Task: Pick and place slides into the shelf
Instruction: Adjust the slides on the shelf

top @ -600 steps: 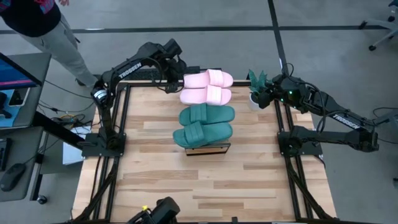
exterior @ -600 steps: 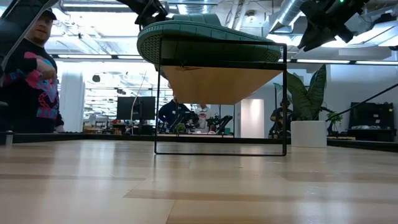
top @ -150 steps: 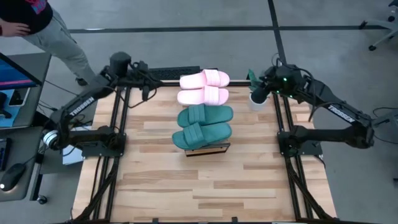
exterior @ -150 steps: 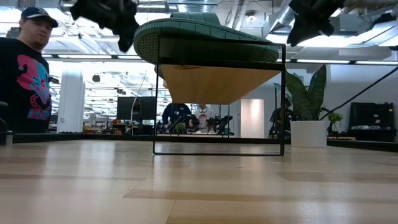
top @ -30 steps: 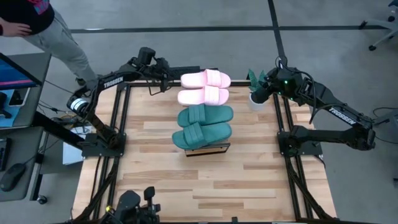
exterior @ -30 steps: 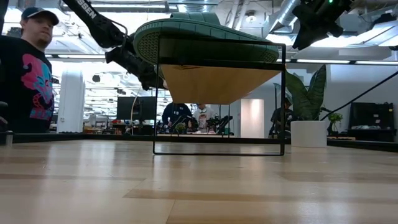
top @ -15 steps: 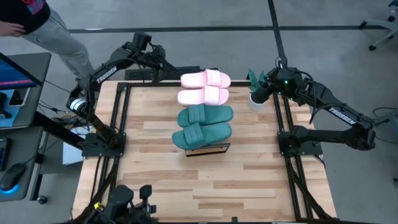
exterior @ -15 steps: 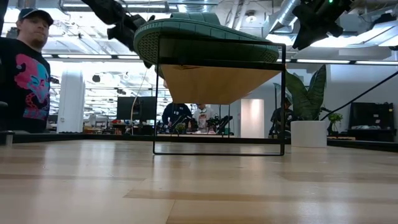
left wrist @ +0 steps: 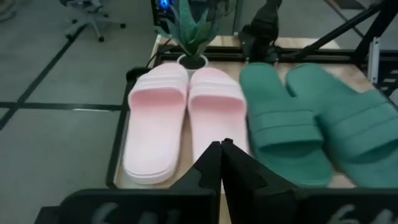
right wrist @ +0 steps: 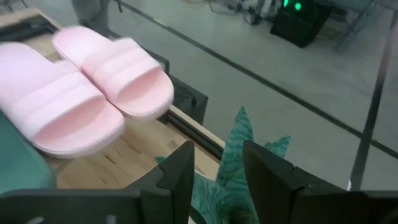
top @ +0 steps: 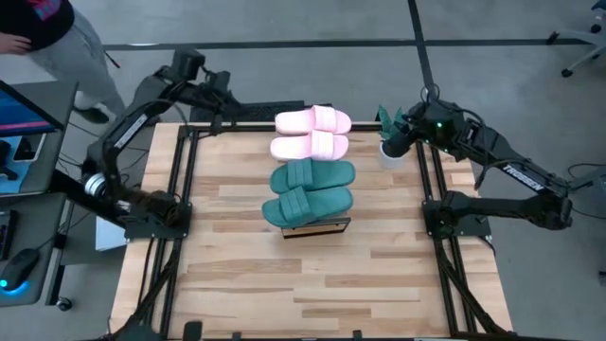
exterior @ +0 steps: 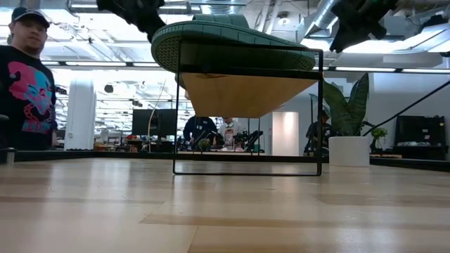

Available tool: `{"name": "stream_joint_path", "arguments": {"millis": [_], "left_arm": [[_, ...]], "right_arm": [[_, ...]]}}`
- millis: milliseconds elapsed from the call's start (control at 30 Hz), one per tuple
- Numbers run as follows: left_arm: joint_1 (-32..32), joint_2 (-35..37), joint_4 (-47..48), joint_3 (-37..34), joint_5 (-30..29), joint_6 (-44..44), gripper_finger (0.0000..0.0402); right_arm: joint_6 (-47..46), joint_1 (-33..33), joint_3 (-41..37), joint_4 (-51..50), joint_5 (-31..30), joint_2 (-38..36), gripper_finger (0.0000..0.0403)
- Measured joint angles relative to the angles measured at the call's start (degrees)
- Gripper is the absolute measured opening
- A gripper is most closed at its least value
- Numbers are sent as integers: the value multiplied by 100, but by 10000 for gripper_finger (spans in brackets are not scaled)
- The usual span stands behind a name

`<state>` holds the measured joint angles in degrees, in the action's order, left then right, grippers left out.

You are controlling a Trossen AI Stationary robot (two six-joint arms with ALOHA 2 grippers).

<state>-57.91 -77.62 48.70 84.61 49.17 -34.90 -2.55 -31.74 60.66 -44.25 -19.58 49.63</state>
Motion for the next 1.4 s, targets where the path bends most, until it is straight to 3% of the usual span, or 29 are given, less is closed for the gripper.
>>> {"name": "stream_joint_path", "arguments": {"millis": [167, 500, 667, 833, 1033, 1200, 1400], "left_arm": [[60, 758, -419, -718, -1, 549, 0], [397, 2094, -2713, -3083, -368, 2410, 0], [581, 2681, -3466, -3787, -735, 2993, 0], [645, 3101, -3663, -3986, -1029, 3226, 0], [645, 3300, -3632, -3986, -1097, 3278, 0], [643, 3303, -3608, -3988, -1136, 3344, 0], [643, 3303, -3608, -3988, -1215, 3349, 0]], "right_arm": [[56, 158, 0, 68, -14, -173, 129], [-106, 456, -53, 392, -41, -368, 129], [-643, 468, -1093, 1668, 8, -382, 129], [-1100, 375, -2084, 2726, 4, -300, 129], [-1615, 106, -2417, 3534, -157, -114, 129], [-1845, 328, -2100, 3628, -137, 348, 129], [-1805, 572, -1356, 2714, -120, 939, 129]]}}
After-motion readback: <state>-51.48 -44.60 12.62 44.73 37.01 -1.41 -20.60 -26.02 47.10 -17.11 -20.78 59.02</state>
